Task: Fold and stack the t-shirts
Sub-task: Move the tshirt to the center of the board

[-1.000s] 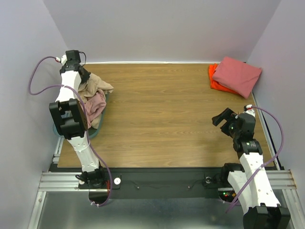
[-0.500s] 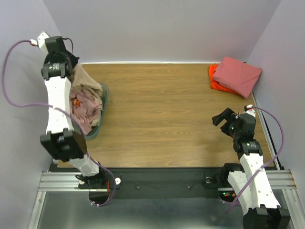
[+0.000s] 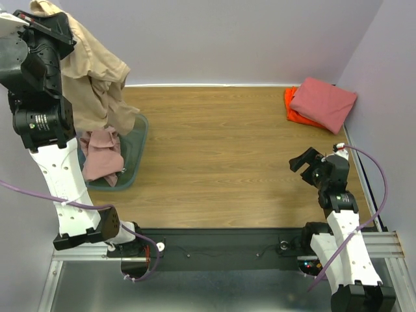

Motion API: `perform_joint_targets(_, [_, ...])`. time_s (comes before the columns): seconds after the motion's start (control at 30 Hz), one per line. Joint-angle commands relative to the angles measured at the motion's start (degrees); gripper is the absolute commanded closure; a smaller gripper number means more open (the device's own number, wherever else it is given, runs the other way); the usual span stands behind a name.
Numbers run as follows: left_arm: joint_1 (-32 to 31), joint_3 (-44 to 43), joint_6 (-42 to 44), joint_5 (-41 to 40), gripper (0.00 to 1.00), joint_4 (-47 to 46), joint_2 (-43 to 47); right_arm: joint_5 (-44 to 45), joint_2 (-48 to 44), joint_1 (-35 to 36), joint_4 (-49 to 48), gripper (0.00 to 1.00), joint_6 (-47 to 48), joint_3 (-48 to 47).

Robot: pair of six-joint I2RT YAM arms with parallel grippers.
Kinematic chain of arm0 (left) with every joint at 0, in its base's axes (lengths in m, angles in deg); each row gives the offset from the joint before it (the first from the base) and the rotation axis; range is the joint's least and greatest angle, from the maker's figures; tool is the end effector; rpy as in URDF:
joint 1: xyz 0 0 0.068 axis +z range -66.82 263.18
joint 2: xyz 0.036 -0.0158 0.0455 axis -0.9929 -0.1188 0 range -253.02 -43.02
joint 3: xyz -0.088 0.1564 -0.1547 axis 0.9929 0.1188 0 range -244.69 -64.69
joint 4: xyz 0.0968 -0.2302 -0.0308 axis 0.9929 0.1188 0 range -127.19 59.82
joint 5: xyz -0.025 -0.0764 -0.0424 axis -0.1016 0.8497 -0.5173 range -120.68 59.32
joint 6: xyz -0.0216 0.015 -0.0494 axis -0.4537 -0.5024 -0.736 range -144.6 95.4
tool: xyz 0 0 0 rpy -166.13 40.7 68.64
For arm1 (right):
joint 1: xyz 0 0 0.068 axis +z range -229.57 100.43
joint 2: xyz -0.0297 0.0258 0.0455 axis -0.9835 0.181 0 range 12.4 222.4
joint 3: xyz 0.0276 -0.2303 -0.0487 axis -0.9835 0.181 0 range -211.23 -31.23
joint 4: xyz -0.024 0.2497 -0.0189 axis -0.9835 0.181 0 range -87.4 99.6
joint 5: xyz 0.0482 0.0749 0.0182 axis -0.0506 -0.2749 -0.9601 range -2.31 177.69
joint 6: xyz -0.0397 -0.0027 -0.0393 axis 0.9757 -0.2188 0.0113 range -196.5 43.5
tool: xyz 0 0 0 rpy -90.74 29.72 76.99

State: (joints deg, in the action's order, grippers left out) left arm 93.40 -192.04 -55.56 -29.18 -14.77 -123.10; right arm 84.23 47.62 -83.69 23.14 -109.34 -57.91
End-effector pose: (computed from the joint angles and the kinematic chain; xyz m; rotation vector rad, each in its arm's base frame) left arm 0.1951 0.0342 0.5971 -0.3799 1.0781 -0.3368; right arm 0.1735 -0.0101 0.2141 0.6297 2.0017 0.3674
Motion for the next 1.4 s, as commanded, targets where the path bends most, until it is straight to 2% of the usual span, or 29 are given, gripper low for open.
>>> perform_joint_targets(0.0, [-0.1,-0.1,-2.2,12.0,1.00,-3.7,-2.3,-0.4,-0.6,-0.3,-2.3,0.00,0.3,0.0])
perform_joint_targets(0.13, [-5.4,6.3,-2.2,17.0,1.00,-6.8,-0.1,-0.4,-0.8,-0.3,-2.3,0.00,0.2,0.1])
perform_joint_targets(0.23, [-20.5,10.8,0.6,15.7,1.00,-11.6,2.6,-1.0,-1.1,-0.3,-2.3,0.00,0.1,0.3])
perform_joint_targets(0.27, [-20.6,11.2,0.7,15.8,1.00,-12.2,2.9,-1.0,-1.4,-0.3,-2.3,0.00,0.1,0.3])
perform_joint_targets(0.37, [-32.0,9.5,1.2,17.0,1.00,-13.5,1.4,-1.4,-2.1,-0.3,-2.3,0.00,-0.1,0.7])
perform_joint_targets(0.57, [-43.6,7.0,1.4,23.4,1.00,-18.3,-4.2,1.0,-3.8,-0.3,-1.6,0.00,-2.0,1.3])
perform_joint_targets(0.67, [-44.3,9.7,1.6,21.6,1.00,-18.7,-6.8,3.1,-6.2,-0.3,1.5,0.00,-4.1,-0.4])
perform_joint_targets(0.7, [-44.1,12.2,2.4,17.2,1.00,-18.0,-8.0,6.4,-7.6,-0.3,4.7,0.00,-4.1,-2.6])
perform_joint_targets(0.8, [-42.1,17.3,2.5,10.5,1.00,-15.0,-10.8,14.7,-8.7,-0.3,14.1,0.00,-5.0,-7.8])
perform_joint_targets(0.83, [-40.2,21.4,2.4,8.2,0.95,-13.6,-11.4,16.4,-8.9,-0.3,18.6,0.00,-6.1,-11.2])
perform_joint_targets(0.9, [-37.6,26.2,0.8,1.2,0.70,-12.2,-13.1,19.1,-9.6,-0.3,20.9,0.00,-7.2,-13.7])
perform_joint_targets(0.93, [-35.8,28.5,-2.0,-0.5,0.53,-11.6,-13.8,19.0,-10.2,-0.3,21.4,0.00,-7.2,-14.3])
perform_joint_targets(0.97, [-32.6,32.5,-2.7,-0.6,0.25,-10.5,-14.5,19.2,-11.5,-0.3,22.1,0.00,-7.2,-15.2])
perform_joint_targets(1.0, [-30.9,34.3,-3.0,1.7,0.20,-10.1,-15.2,19.1,-12.0,-0.3,22.3,0.00,-7.2,-15.3])
perform_joint_targets(1.03, [-29.7,37.1,-3.5,3.1,0.16,-9.7,-16.2,18.8,-12.9,-0.3,22.3,0.00,-6.9,-15.7])
perform_joint_targets(1.17, [-28.7,47.2,-1.9,5.2,0.16,-11.5,-12.8,18.5,-12.7,-0.3,22.2,0.00,-7.4,-15.8])
perform_joint_targets(1.2, [-28.7,47.2,-1.9,5.3,0.16,-12.1,-12.7,18.5,-12.4,-0.3,22.1,0.00,-7.4,-15.6])
perform_joint_targets(1.3, [-29.1,59.8,-3.3,5.2,0.16,-16.0,-4.6,14.6,-10.4,-0.3,21.0,0.00,-8.3,-14.2])
perform_joint_targets(1.37, [-29.4,65.0,-3.8,4.9,0.16,-18.6,-1.4,12.7,-9.1,-0.3,20.1,0.00,-8.4,-13.0])
